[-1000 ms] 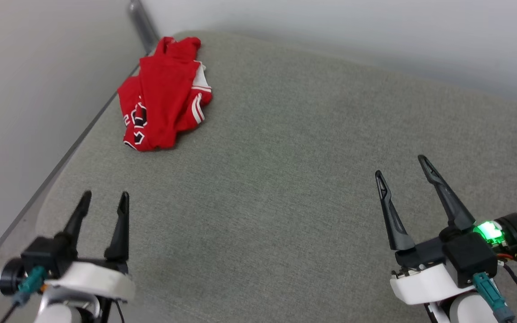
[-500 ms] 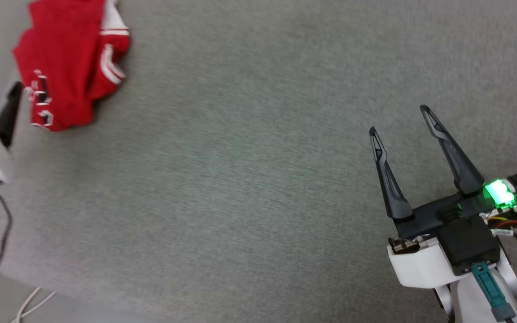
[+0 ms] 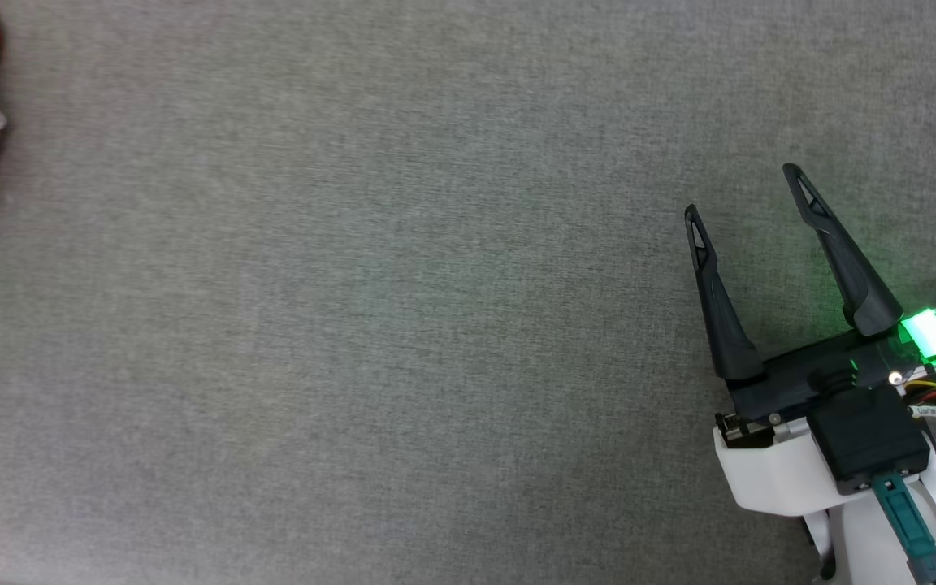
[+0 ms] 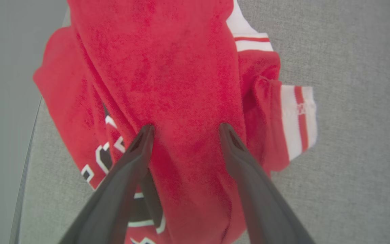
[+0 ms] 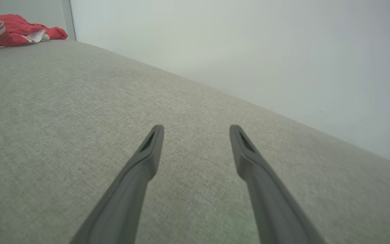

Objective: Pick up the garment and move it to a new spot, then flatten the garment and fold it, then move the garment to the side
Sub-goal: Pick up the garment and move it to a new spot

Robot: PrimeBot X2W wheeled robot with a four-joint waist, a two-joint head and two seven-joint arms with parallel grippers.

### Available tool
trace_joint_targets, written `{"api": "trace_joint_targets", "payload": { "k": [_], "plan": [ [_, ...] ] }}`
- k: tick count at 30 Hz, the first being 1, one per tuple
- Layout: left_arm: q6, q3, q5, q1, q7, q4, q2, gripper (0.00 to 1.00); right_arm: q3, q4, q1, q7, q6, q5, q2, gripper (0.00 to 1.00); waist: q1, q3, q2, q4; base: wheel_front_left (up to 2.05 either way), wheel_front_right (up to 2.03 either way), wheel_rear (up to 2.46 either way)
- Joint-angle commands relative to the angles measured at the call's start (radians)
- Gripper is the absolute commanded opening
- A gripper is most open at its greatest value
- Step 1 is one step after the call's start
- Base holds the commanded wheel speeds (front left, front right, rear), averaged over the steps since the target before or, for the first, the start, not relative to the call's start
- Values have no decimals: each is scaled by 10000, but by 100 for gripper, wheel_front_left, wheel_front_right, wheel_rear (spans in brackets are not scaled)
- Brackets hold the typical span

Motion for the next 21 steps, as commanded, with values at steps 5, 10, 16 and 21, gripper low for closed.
{"api": "trace_joint_targets", "payload": {
  "k": [5, 10, 16, 21],
  "plan": [
    [19, -402, -518, -306, 377, 548, -12, 22, -94, -79, -114, -22, -6, -76, 30, 100, -3, 467, 0, -278, 0, 0, 0],
    [19, -733, -541, -336, -98, 759, -24, 0, -118, 40, -59, -21, -6, -86, 33, 100, -3, 311, 0, -255, 0, 0, 0],
    [19, -1075, -317, -555, -1172, 858, 244, 0, 1, 296, -71, -25, -6, 39, 50, 100, -3, -578, 0, -214, 0, 0, 0],
    [19, -1386, 53, -633, -2104, 674, 545, 0, 85, 576, 53, -25, -6, 186, 59, 100, -3, -1442, 0, -270, 0, 0, 0]
  ]
}}
